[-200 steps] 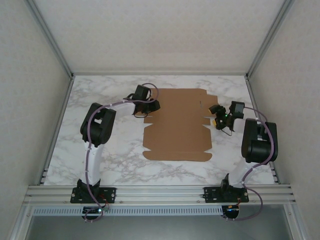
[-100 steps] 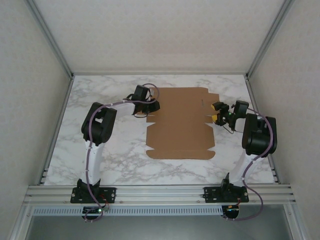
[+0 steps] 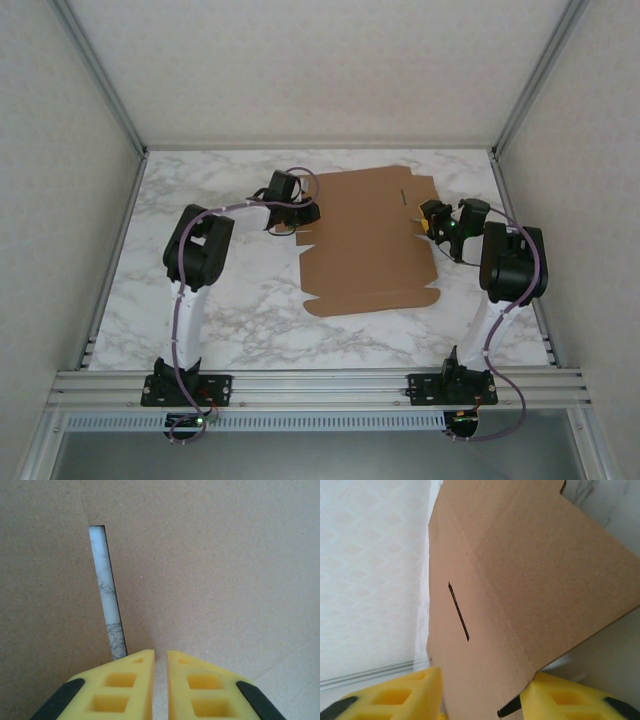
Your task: Fold the paper box
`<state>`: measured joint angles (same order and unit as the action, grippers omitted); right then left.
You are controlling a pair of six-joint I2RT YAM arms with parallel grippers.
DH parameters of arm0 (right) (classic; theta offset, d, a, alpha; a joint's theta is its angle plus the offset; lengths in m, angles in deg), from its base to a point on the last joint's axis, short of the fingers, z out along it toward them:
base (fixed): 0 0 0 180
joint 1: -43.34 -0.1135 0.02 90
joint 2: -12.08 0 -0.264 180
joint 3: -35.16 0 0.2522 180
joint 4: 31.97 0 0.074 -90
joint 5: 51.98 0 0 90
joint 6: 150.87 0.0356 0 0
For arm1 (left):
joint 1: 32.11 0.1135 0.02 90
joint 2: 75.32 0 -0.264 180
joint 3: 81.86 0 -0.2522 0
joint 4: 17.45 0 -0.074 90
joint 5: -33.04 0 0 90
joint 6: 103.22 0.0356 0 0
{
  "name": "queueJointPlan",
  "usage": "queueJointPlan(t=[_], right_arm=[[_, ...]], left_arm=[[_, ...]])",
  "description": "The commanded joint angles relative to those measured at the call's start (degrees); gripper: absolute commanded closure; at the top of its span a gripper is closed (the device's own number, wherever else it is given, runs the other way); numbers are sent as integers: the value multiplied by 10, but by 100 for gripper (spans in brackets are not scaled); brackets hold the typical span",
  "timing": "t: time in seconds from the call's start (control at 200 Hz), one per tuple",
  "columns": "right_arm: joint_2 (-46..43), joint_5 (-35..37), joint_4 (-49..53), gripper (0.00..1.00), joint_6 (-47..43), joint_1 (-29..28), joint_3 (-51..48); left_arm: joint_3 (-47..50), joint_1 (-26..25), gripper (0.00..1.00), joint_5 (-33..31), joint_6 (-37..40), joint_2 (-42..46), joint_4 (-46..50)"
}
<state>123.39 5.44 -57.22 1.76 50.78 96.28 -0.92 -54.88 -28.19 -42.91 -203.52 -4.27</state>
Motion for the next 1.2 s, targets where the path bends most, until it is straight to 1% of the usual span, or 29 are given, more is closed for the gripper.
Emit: queueJointPlan(t=[0.0,0.095,0.125,0.185,0.255,0.295,0.36,0.486,0.581,0.696,0.791,0.956,1.071,1.192], right_arm=[[-21,26,5,61,-41,-3,5],[-9,16,-3,68,-39,-2,14],[-7,17,-9,70,-38,-3,14],[-5,23,-19,75,-37,-3,10],[-4,30,-26,77,-34,-3,8],[-2,33,-31,82,-30,-3,5],[4,38,-52,85,-15,-3,0],[9,37,-91,91,16,-3,-12],[-2,40,-110,92,25,-3,-24],[-25,40,-104,92,23,-3,-31],[-47,42,-97,92,21,-3,-38],[-117,50,-60,92,6,-3,-46],[-192,64,11,94,-26,-3,-35],[-281,105,147,96,-88,-2,-6]], left_arm=[[15,-1,86,7,12,-27,48],[15,-1,86,6,13,-27,49],[15,0,86,6,13,-27,50],[16,0,87,4,14,-26,51],[16,2,87,3,12,-25,50],[18,3,87,8,7,-25,45],[21,3,87,14,1,-23,39],[24,3,87,20,-10,-16,31],[27,5,84,25,-18,-7,26],[35,5,72,28,-30,10,21],[45,7,59,29,-38,32,15],[61,11,40,28,-53,91,12],[65,17,34,17,-65,143,21],[71,20,32,-8,-64,202,39]])
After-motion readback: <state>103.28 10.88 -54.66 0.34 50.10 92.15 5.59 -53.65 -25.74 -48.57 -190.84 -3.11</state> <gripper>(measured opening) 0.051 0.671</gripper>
